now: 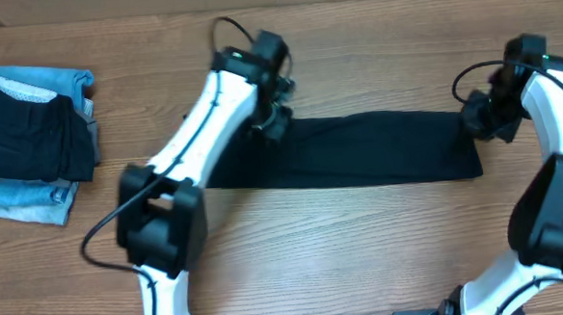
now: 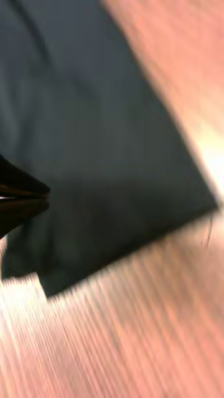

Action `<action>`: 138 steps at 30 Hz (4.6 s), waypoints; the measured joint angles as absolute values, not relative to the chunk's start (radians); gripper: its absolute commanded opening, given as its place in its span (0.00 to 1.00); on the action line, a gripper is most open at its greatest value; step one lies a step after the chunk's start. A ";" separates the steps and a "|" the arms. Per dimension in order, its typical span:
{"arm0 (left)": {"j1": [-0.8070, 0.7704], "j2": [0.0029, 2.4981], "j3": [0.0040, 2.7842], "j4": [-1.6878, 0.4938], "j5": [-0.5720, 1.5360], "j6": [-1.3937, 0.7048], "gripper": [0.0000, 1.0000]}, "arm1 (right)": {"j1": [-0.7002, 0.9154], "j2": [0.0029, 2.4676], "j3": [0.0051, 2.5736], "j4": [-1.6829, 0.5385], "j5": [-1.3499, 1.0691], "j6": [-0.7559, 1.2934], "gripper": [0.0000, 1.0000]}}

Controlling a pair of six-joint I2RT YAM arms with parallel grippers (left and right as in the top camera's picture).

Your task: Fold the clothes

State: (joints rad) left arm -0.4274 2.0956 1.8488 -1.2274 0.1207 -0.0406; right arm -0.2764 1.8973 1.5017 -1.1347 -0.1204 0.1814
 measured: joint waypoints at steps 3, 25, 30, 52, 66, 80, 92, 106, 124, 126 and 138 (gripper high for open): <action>-0.332 2.074 1.855 -1.227 0.134 -0.108 0.04 | -0.197 1.843 1.512 -1.122 -0.236 0.096 0.04; -0.098 2.117 1.803 -1.215 0.161 -0.140 0.54 | 0.364 1.845 1.391 -0.843 -0.493 0.020 0.40; -0.064 2.117 1.803 -1.203 0.161 -0.140 0.54 | 0.403 1.852 1.318 -0.688 -0.510 0.269 0.42; -0.063 2.117 1.803 -1.200 0.164 -0.140 0.53 | 0.471 1.862 1.112 -0.282 -0.410 0.486 0.42; -0.063 2.117 1.803 -1.200 0.165 -0.140 0.54 | 0.471 1.940 1.111 -0.191 -0.577 0.550 0.23; -0.063 2.117 1.803 -1.237 0.169 -0.139 0.46 | 0.478 1.899 1.117 -0.383 -0.595 0.550 0.11; -0.064 2.117 1.751 -1.226 0.420 0.082 0.35 | 0.530 1.899 1.117 -0.390 -0.516 0.550 0.11; -0.064 2.119 1.625 -1.098 0.393 0.083 0.34 | 0.530 1.899 1.117 -0.396 -0.515 0.549 0.12; -0.064 2.119 1.579 -1.264 0.425 0.065 0.12 | 0.530 1.899 1.117 -0.421 -0.504 0.550 0.13; -0.064 2.119 1.579 -1.280 0.365 0.045 0.13 | 0.531 1.899 1.117 -0.433 -0.493 0.550 0.13; -0.064 2.119 1.579 -1.320 0.213 -0.009 0.15 | 0.531 1.899 1.118 -0.464 -0.403 0.550 0.15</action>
